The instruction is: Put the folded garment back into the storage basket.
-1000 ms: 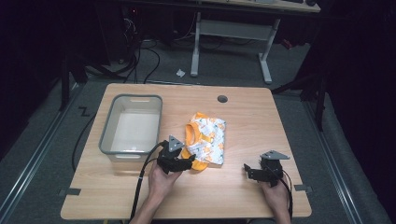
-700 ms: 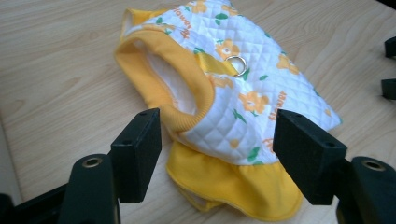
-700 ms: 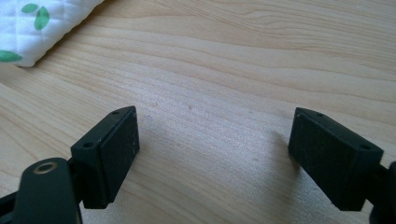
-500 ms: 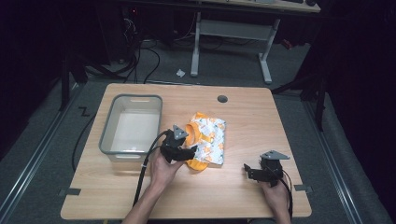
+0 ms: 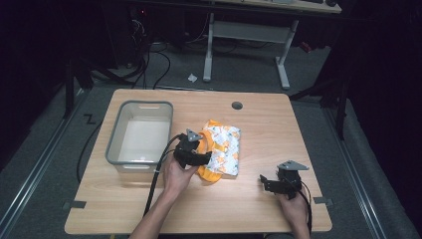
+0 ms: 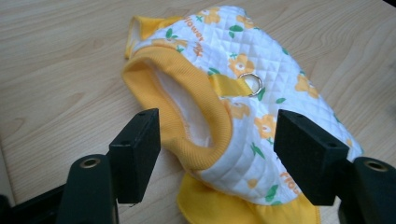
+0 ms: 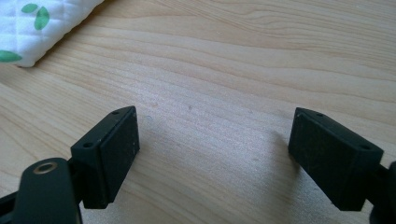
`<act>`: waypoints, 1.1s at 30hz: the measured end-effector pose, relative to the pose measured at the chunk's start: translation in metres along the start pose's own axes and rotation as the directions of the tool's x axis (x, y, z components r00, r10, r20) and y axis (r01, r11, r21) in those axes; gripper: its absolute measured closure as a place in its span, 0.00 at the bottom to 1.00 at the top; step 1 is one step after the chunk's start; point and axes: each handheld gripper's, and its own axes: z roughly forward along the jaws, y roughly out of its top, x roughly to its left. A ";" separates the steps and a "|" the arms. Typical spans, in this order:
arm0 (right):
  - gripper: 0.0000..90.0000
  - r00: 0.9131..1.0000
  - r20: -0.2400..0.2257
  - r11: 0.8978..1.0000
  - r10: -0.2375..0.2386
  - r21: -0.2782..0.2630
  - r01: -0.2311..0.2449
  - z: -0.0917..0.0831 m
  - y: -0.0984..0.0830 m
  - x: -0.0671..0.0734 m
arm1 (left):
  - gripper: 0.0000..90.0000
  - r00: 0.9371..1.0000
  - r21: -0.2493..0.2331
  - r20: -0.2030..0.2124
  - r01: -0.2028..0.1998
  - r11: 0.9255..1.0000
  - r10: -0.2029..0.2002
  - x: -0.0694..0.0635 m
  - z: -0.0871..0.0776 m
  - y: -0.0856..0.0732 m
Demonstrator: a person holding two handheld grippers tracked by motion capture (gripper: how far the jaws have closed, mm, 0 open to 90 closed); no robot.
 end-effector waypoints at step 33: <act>0.18 1.000 0.000 1.000 0.000 0.000 0.000 0.000 0.000 0.000 | 0.24 0.999 0.168 -0.029 0.048 0.985 -0.043 0.005 0.066 -0.002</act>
